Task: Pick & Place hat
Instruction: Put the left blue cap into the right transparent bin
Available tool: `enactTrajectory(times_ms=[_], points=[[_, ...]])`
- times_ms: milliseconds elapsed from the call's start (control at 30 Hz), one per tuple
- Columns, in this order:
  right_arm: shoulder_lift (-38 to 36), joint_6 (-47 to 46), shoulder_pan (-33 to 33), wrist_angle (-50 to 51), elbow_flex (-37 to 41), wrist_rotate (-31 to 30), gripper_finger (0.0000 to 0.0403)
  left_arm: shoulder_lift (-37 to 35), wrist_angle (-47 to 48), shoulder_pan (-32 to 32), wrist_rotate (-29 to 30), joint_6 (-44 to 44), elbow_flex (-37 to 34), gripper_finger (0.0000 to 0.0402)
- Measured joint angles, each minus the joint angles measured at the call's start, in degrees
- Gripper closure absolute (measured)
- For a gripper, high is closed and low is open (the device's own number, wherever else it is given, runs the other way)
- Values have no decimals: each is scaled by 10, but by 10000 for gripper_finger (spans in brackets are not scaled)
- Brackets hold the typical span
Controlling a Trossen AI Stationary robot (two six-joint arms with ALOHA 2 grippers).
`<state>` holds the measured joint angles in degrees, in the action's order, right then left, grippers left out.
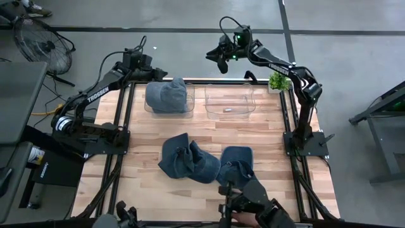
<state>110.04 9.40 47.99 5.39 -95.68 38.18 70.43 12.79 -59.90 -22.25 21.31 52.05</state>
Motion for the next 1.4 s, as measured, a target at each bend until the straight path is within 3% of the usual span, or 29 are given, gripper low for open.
enactTrajectory(times_ms=[367, 667, 800, 1100, 1400], points=[[0, -18, 17, -1, 0, 23, 239, 0, -38, 54, 65, -3, 0, 233], [-22, -4, 6, 33, 0, 56, 185, 0, -35, 113, 62, -30, 0, 158], [-39, 18, -1, 76, 0, 54, 181, 0, -4, 146, 50, -29, 0, 134], [-70, 98, -31, 266, 0, 33, 202, -18, 113, 227, 22, 15, 0, 131], [-136, 106, -91, 415, 9, -71, 215, -72, 210, 331, 84, 31, 1, 131]])
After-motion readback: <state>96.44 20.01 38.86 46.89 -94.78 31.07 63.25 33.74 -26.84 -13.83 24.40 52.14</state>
